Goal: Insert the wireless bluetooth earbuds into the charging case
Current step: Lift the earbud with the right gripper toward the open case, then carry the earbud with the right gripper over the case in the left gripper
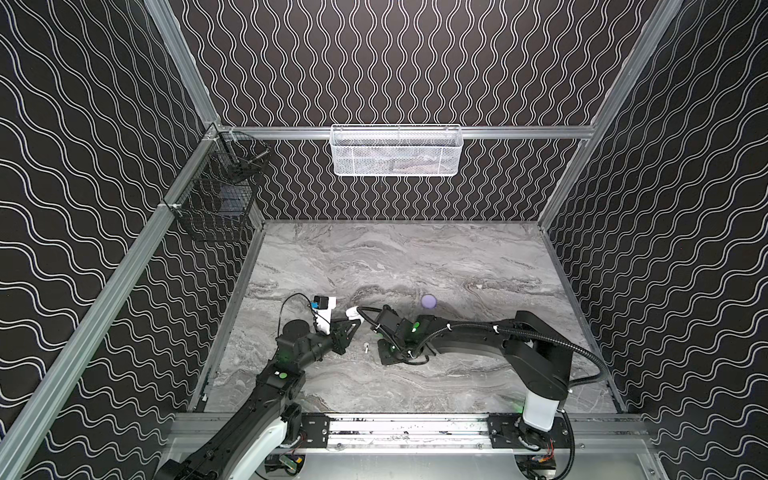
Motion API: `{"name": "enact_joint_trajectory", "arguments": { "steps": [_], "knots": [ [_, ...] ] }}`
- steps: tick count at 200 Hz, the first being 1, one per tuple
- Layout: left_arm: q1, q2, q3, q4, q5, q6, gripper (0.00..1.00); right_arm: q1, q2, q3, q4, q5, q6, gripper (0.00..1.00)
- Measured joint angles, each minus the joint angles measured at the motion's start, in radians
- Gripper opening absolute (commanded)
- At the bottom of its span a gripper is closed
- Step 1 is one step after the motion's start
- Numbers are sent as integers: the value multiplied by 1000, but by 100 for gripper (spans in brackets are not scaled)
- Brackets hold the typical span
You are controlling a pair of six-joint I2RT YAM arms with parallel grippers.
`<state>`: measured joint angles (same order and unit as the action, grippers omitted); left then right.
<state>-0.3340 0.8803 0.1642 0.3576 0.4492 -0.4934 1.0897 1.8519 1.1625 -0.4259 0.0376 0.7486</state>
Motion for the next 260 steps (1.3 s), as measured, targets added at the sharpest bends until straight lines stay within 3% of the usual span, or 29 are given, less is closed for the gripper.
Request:
{"name": "enact_joint_trajectory", "arguments": {
  "steps": [142, 260],
  "knots": [
    [-4, 103, -2, 134, 81, -3, 9, -100, -183, -42, 14, 111, -29, 19],
    [-177, 60, 43, 43, -69, 78, 8, -128, -310, 18, 13, 148, -105, 19]
  ]
}}
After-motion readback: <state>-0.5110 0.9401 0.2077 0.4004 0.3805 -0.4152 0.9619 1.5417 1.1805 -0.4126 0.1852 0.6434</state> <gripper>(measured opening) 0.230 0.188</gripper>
